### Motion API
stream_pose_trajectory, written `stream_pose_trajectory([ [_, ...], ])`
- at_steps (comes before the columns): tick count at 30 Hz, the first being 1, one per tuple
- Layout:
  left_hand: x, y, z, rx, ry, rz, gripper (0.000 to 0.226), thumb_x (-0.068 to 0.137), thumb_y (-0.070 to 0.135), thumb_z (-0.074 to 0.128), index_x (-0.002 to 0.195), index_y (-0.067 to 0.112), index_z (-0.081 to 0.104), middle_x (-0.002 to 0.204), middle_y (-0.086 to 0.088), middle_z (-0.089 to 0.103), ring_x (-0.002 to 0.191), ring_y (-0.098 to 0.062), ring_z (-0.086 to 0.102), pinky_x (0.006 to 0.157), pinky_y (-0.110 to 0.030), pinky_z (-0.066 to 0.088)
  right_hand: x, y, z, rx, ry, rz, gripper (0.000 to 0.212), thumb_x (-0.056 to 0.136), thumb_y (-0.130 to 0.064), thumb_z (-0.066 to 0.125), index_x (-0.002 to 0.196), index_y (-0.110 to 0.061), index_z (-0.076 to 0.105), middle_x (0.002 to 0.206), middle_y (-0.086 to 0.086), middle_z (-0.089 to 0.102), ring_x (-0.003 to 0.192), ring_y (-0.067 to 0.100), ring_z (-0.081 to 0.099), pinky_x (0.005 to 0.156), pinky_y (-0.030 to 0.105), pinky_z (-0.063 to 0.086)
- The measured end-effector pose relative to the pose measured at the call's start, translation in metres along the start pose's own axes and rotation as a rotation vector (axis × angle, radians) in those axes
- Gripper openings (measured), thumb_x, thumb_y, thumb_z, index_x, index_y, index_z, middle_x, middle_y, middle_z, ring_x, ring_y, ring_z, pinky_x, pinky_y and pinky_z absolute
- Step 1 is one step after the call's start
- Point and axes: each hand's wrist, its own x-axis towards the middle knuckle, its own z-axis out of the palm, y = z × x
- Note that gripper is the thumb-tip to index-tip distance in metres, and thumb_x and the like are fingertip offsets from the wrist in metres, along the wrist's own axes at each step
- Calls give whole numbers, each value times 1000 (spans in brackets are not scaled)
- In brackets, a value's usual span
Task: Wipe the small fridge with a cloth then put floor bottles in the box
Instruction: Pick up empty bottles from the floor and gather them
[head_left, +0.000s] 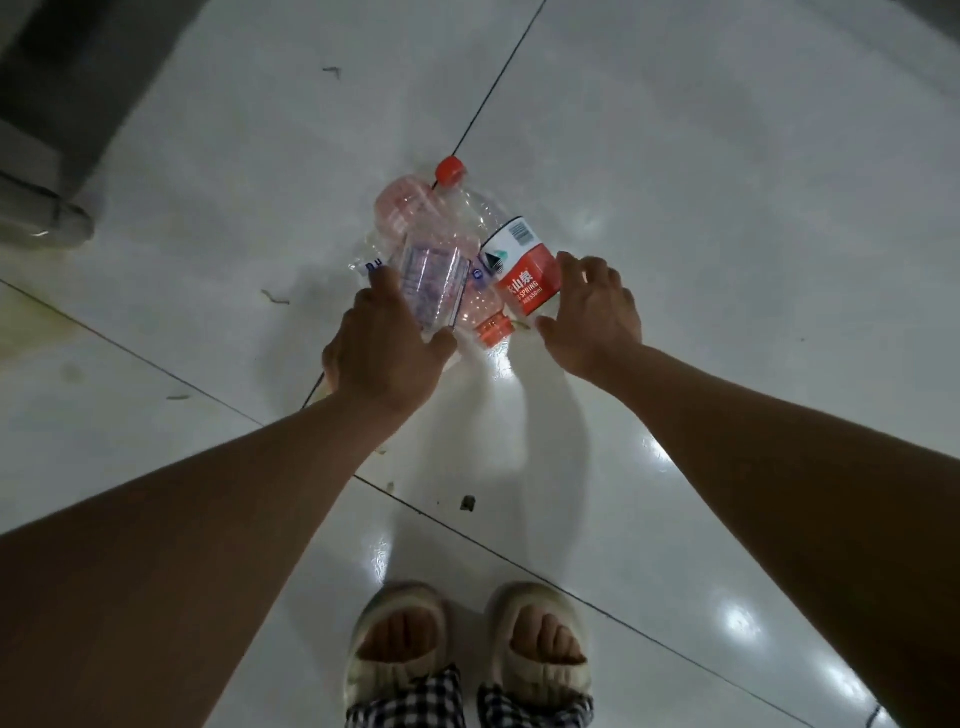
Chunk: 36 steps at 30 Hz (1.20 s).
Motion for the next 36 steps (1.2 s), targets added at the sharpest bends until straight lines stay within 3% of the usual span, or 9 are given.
stream_pose_trajectory([
  [6,26,-6,16,-16,22,27,67,76,43,69,125,13,35,116,-10,58,97,-28,58,71,-34,44,30,2,31,52,35,36,83,83,-40,69,146,-15,19,131,16,44,119,31,45,96,42,40],
  [12,21,-2,8,31,-24,3,65,78,44,68,124,13,35,116,-11,58,97,-29,60,78,-40,52,24,8,20,79,11,81,73,83,-28,72,139,-12,28,122,18,47,111,31,49,87,43,47],
  [15,12,8,-14,54,-33,-5,65,77,44,68,124,12,36,116,-12,58,100,-31,58,73,-35,44,5,9,-9,90,26,103,67,85,-30,69,135,-10,30,120,19,48,110,32,50,83,42,46],
  [19,-11,33,-64,67,-43,17,66,75,45,69,125,14,37,116,-10,59,98,-29,59,70,-32,39,-38,9,-70,106,55,120,61,87,-36,66,131,-10,33,116,17,49,106,31,52,73,37,40],
  [24,-45,83,-159,134,-43,81,65,77,46,69,123,14,37,113,-10,61,94,-28,61,70,-34,47,-105,3,-179,111,139,140,55,88,-36,61,129,-10,35,113,15,50,103,31,51,70,37,37],
  [30,-80,144,-271,188,-28,176,59,79,47,68,121,15,41,108,-9,61,85,-22,57,63,-29,42,-181,-10,-300,77,226,122,60,87,-36,62,134,-13,33,116,12,49,106,29,50,69,35,37],
  [36,-135,212,-386,189,-49,270,58,78,47,68,120,18,40,107,-7,59,91,-23,59,74,-35,51,-276,-20,-424,29,330,130,62,88,-39,60,136,-16,30,118,11,50,106,26,50,70,34,39],
])
